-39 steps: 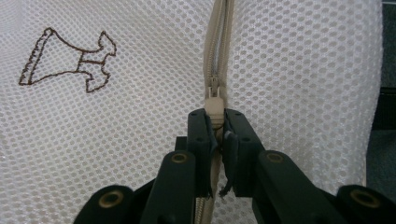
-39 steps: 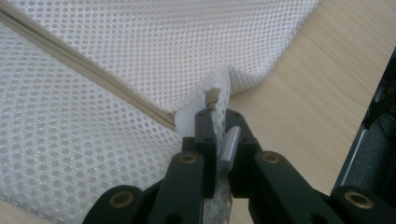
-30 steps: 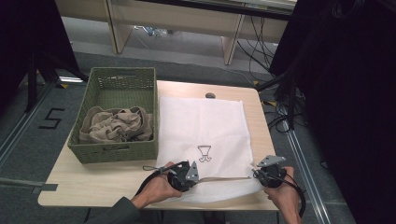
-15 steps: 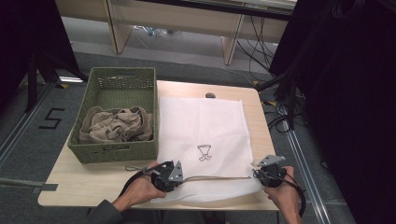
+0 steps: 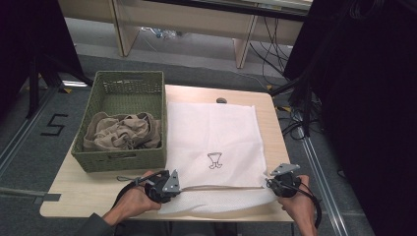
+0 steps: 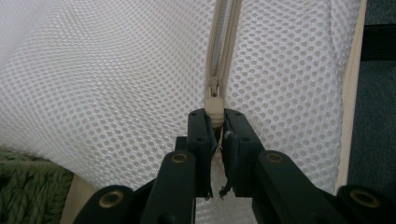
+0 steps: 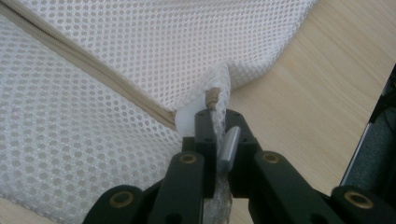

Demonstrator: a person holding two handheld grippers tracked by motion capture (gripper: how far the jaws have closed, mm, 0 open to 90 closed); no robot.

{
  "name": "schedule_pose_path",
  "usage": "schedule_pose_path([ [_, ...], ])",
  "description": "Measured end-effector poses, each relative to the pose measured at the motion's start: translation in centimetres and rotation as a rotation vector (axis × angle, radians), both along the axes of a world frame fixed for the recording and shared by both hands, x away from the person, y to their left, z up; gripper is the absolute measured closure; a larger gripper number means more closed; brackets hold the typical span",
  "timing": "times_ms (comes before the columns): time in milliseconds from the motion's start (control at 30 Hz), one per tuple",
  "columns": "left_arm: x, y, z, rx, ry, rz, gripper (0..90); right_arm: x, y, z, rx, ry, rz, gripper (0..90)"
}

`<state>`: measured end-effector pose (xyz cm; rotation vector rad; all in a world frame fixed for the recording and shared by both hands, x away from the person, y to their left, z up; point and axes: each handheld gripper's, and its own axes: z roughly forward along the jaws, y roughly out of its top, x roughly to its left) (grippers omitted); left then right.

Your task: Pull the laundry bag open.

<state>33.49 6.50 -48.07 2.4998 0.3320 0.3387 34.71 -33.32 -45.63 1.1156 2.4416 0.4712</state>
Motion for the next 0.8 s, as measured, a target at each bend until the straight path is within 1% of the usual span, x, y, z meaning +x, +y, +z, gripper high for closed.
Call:
schedule_pose_path([
  [67, -0.1, 0.2, 0.0, 0.005, -0.006, 0.003, 81.5, 0.0, 0.0, 0.0, -0.004, 0.000, 0.004, 86.1],
  [167, -0.1, 0.8, -0.1, 0.007, -0.008, 0.014, 81.5, 0.1, 0.0, -0.1, 0.003, 0.005, 0.001, 86.2],
  [267, -0.3, 1.3, 0.0, 0.011, -0.008, 0.014, 81.5, 0.1, 0.0, -0.1, 0.009, 0.007, 0.002, 86.1],
  [300, -0.3, 1.7, 0.0, 0.005, -0.010, 0.023, 81.5, 0.1, 0.1, -0.1, -0.004, 0.010, 0.005, 86.2],
  [333, -0.3, 1.7, 0.0, 0.005, -0.010, 0.023, 81.5, 0.1, 0.1, -0.1, -0.004, 0.010, 0.005, 86.2],
  [367, -0.3, 2.0, -0.1, 0.014, -0.015, 0.028, 81.5, 0.1, 0.2, -0.1, -0.004, 0.011, 0.006, 86.2],
  [433, -0.3, 2.2, -0.1, 0.018, -0.011, 0.028, 81.5, 0.1, 0.3, -0.1, -0.012, 0.012, 0.009, 86.2],
  [533, -0.2, 2.8, -0.3, 0.028, -0.016, 0.040, 81.5, 0.1, 0.3, -0.1, -0.016, 0.015, 0.006, 86.2],
  [567, -0.3, 3.0, -0.3, 0.027, -0.018, 0.047, 81.5, 0.1, 0.3, -0.1, -0.016, 0.014, 0.006, 86.2],
  [633, -0.2, 3.4, -0.2, 0.013, -0.012, 0.051, 81.5, 0.1, 0.3, -0.2, -0.019, 0.019, 0.002, 86.2],
  [700, -0.2, 3.6, -0.1, 0.014, -0.014, 0.053, 81.5, 0.1, 0.3, -0.3, -0.005, 0.022, 0.010, 86.1],
  [800, -0.3, 3.7, -0.2, 0.018, -0.020, 0.052, 81.5, 0.2, 0.5, -0.3, -0.007, 0.024, 0.014, 86.2],
])
